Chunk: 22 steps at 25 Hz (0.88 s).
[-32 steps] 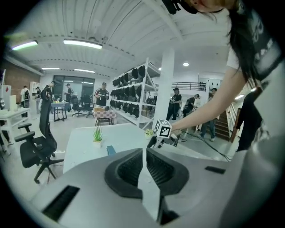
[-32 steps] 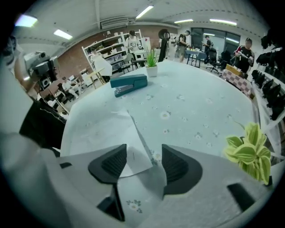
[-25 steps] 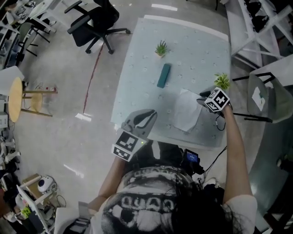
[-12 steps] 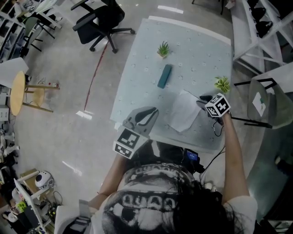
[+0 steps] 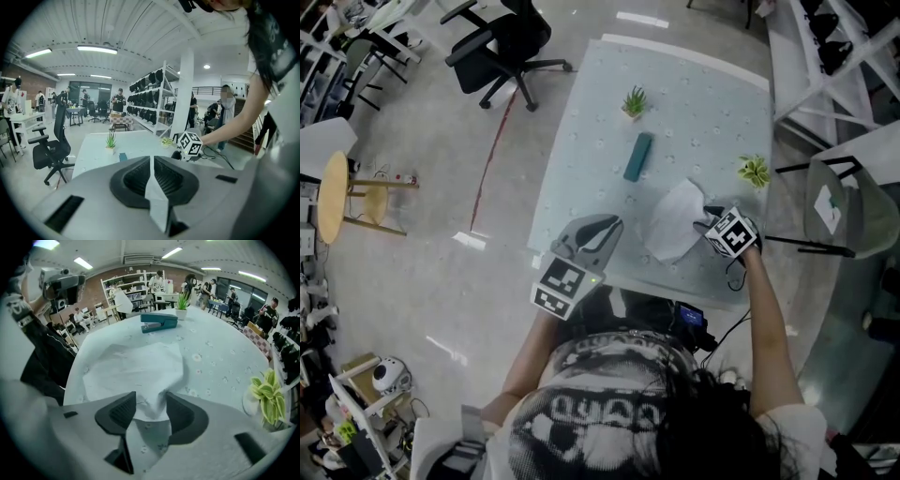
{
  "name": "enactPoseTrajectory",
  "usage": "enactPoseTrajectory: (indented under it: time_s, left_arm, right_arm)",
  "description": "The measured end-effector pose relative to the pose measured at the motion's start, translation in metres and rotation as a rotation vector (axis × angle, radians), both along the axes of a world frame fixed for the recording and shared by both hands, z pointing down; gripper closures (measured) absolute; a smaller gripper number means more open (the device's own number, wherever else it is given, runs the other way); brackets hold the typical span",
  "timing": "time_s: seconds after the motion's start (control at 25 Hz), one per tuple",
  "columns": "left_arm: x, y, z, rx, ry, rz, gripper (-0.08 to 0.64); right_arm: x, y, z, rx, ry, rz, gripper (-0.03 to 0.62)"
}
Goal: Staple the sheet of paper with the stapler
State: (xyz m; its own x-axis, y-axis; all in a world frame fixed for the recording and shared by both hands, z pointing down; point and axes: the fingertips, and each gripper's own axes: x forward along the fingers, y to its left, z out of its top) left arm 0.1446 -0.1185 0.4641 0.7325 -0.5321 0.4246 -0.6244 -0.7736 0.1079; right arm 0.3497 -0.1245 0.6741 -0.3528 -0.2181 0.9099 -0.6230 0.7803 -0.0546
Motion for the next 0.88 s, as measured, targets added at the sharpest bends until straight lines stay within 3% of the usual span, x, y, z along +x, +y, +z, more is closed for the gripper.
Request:
enactPoseTrajectory:
  time_s: [0.16, 0.2, 0.48, 0.68, 0.88]
  left_arm:
    - [-0.005, 0.000, 0.001, 0.004, 0.004, 0.009, 0.537]
    - [-0.007, 0.000, 0.000, 0.006, 0.007, 0.011, 0.537]
    - [-0.029, -0.003, -0.002, 0.010, 0.012, 0.009, 0.537]
    - [-0.047, -0.003, 0.000, 0.010, 0.019, 0.008, 0.537]
    - [-0.063, -0.008, 0.000, 0.015, 0.036, 0.008, 0.537]
  right_arm:
    - [-0.003, 0.004, -0.001, 0.004, -0.028, 0.153, 0.438]
    - [-0.004, 0.005, -0.001, 0.000, -0.053, 0.213, 0.510]
    - [-0.040, 0.014, -0.001, -0.085, -0.204, 0.600, 0.538]
    - [-0.077, 0.007, -0.006, -0.187, -0.225, 0.659, 0.551]
    - [-0.102, -0.007, -0.009, -0.318, -0.160, 0.590, 0.551]
